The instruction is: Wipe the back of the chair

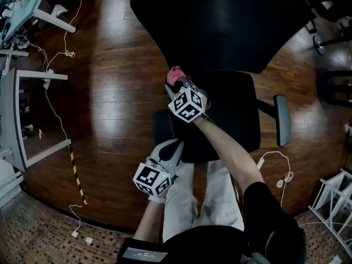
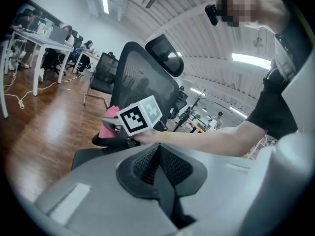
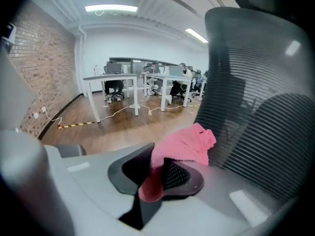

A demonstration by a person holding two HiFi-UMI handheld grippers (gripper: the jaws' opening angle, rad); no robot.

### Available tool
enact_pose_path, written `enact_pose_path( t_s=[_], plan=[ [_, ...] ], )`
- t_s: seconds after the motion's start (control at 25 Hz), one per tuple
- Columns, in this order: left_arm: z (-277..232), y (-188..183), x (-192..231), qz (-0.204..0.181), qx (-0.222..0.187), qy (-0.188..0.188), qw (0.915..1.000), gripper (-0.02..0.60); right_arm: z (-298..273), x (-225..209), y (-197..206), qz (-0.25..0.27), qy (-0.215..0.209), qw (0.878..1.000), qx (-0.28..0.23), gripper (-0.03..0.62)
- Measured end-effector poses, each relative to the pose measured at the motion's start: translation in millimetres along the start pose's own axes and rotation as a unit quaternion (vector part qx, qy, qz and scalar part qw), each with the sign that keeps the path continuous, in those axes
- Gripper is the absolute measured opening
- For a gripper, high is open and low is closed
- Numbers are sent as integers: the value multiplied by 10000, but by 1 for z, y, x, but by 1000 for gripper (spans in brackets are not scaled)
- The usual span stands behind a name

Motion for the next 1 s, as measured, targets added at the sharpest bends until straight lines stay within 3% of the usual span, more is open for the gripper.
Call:
enact_pose_path(
  t_s=[0.12, 0.24, 0.68, 1.0],
  plan=[
    [-5, 5, -3, 4, 59, 24, 10000, -12, -13, 17, 0, 186, -392, 9990, -37, 44],
    [-10, 7, -10, 8, 77, 57, 10000, -12, -14, 11, 13, 223, -413, 9989, 95, 44],
    [-33, 11, -38, -181, 294, 243, 9991, -12, 62, -89, 97, -780, 569, 9947, 339, 44],
    [-52, 14, -57, -313, 461, 369, 9978, -12, 136, -150, 173, -1740, 1476, 9723, 508, 44]
  ],
)
Point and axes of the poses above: the fingertips, and each gripper's own axes: z backward along the fingers, x to its left, y out of its underside, the point moved 1 cm from there along z, backward along the fingers, and after that the axes turned 14 degrees about -y, right-handed, at the moved point
